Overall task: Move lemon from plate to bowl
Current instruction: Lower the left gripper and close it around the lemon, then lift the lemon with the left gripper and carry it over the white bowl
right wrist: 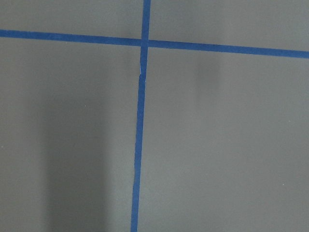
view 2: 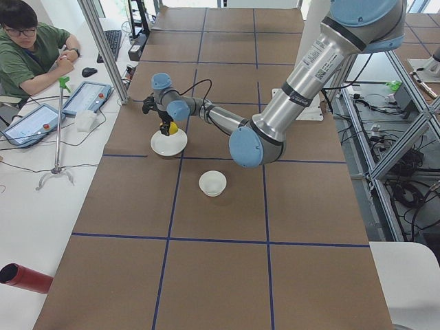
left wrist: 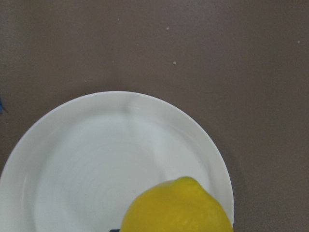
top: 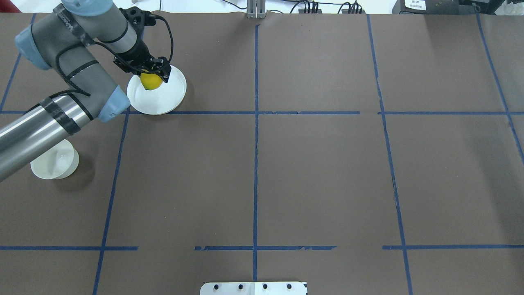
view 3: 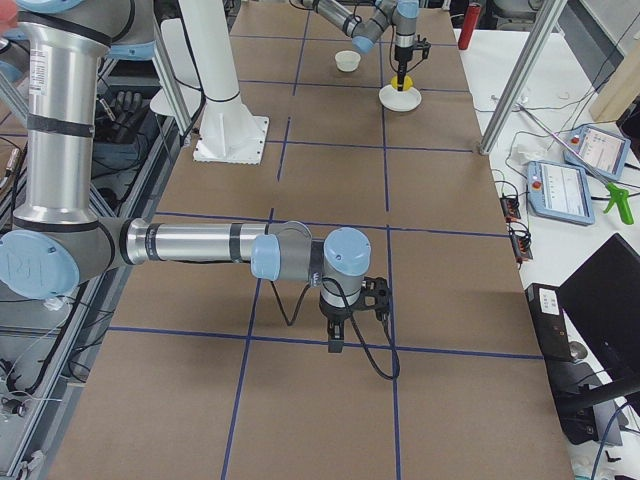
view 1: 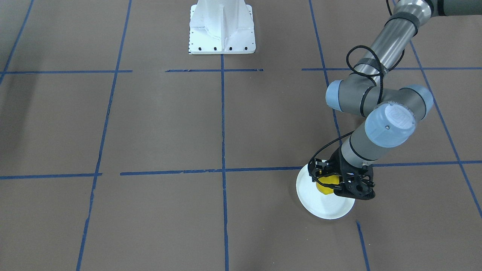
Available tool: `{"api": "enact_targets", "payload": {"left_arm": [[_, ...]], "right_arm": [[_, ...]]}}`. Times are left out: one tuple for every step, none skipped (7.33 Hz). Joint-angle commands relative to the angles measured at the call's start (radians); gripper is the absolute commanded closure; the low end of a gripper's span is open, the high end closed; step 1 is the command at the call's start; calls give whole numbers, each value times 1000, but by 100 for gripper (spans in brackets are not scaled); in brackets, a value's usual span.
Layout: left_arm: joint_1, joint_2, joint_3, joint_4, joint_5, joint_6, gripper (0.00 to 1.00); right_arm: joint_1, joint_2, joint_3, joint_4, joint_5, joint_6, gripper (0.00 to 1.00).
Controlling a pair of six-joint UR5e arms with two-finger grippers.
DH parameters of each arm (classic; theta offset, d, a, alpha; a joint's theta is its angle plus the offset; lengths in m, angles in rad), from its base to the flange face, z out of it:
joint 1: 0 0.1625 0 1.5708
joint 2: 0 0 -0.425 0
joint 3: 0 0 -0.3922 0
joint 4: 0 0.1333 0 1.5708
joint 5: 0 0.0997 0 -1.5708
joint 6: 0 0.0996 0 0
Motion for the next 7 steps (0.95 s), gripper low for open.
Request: {"api": "enact_targets", "payload": {"left_arm": [[-60,28,-90,218,-31,-47,87],[-79,82,-136,236,-32,-99,87],[-88,190,-244,236,-29,-101,87],[-91,331,-405,235,-26,-91,87],[-93,433,-496,223,-26,-89,87],[-93,529,-535,139,-25,-90,87],[-91,621,-544,11,-23,-101,87]], "right_arm": [[0,0,0,0,0,0,0],[0,0,0,0,0,0,0],[0,0,0,0,0,0,0],[0,0,0,0,0,0,0],[0,0,0,0,0,0,0],[0,0,0,0,0,0,0],[0,0,0,0,0,0,0]]}}
